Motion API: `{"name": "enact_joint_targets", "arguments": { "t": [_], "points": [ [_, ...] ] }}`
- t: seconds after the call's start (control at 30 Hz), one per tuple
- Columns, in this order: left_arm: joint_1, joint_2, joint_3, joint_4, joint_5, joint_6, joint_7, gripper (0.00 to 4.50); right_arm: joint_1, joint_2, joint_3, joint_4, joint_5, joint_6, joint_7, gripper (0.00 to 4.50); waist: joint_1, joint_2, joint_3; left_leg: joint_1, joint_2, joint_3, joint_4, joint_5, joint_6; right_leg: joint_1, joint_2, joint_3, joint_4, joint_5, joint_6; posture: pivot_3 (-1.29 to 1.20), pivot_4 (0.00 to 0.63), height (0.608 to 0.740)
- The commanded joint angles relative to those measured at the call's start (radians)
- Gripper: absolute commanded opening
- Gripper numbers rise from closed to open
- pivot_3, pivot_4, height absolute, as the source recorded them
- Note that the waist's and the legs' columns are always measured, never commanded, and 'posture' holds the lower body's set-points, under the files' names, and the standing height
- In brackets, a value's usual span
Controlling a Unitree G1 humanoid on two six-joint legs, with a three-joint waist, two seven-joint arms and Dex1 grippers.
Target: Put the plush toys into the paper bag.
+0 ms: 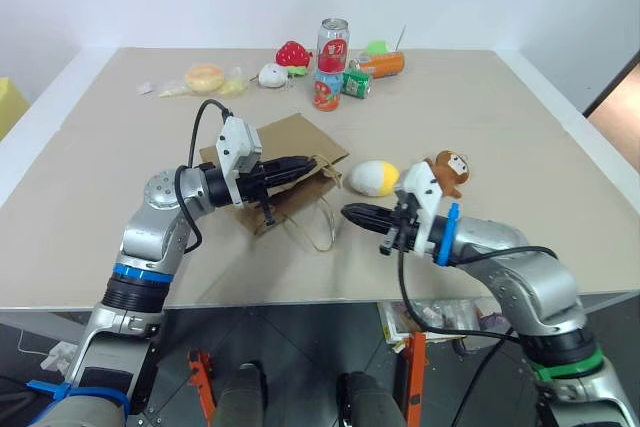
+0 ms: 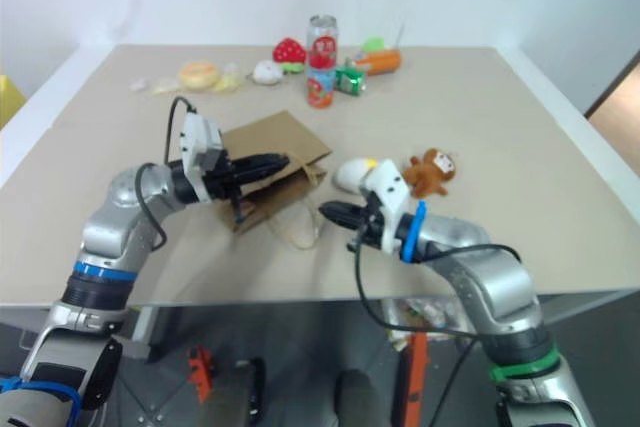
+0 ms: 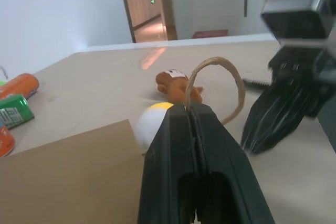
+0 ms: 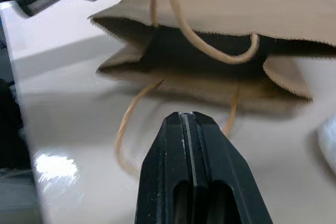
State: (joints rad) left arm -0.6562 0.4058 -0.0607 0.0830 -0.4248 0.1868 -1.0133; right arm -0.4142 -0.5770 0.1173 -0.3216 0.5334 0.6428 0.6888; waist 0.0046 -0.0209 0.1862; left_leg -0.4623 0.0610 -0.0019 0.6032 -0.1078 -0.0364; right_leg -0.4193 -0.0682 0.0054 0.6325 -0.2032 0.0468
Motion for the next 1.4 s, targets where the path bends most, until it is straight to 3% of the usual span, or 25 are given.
{"name": "enact_joint_targets", "arguments": {
  "t": [0.03,0.27,0.5,1.0,1.2,1.4],
  "points": [
    [-0.044,-0.038,0.062,-0.064,-0.076,0.088,0.086,0.00,-0.123,0.105,0.070,0.123,-0.131,-0.104,-0.057,0.07,0.000,0.000,0.000,0.000,0.000,0.000,0.000,0.000,0.000,0.000,0.001,0.001,0.000,0.000,0.000,0.00,0.150,0.740],
    [-0.072,-0.083,0.129,-0.107,-0.210,0.280,0.200,0.00,-0.236,0.232,0.123,0.292,-0.265,-0.211,-0.121,0.07,0.001,-0.001,0.000,-0.001,0.001,-0.001,0.000,0.000,0.000,0.000,0.003,0.002,0.000,0.000,0.001,0.00,0.150,0.740],
    [-0.063,-0.087,0.134,-0.141,-0.243,0.338,0.228,0.00,-0.338,0.350,0.106,0.458,-0.341,-0.275,-0.193,0.07,-0.004,-0.001,0.000,0.000,0.003,-0.002,0.000,0.000,0.000,-0.002,0.007,0.003,0.001,0.001,-0.001,0.00,0.150,0.740],
    [-0.080,-0.130,0.172,-0.155,-0.282,0.344,0.308,0.00,-0.343,0.420,0.235,0.629,-0.502,-0.135,-0.212,0.07,-0.006,-0.001,0.000,0.000,0.003,-0.002,-0.002,0.000,0.000,-0.003,0.008,0.005,0.002,0.001,-0.001,0.00,0.150,0.740],
    [-0.047,-0.106,0.120,-0.186,-0.208,0.250,0.252,0.00,-0.366,0.434,0.160,0.608,-0.443,0.055,-0.199,0.07,-0.006,-0.001,0.000,0.000,0.003,-0.002,-0.002,0.000,0.000,-0.003,0.008,0.006,0.002,0.001,-0.001,0.00,0.150,0.740],
    [0.019,-0.135,0.069,-0.257,-0.111,-0.019,0.144,0.00,-0.381,0.467,0.093,0.552,-0.387,0.175,-0.208,0.07,-0.005,-0.001,-0.001,0.000,0.003,-0.002,-0.002,0.000,0.000,-0.003,0.008,0.006,0.002,0.002,-0.002,0.00,0.150,0.740]
  ]
}}
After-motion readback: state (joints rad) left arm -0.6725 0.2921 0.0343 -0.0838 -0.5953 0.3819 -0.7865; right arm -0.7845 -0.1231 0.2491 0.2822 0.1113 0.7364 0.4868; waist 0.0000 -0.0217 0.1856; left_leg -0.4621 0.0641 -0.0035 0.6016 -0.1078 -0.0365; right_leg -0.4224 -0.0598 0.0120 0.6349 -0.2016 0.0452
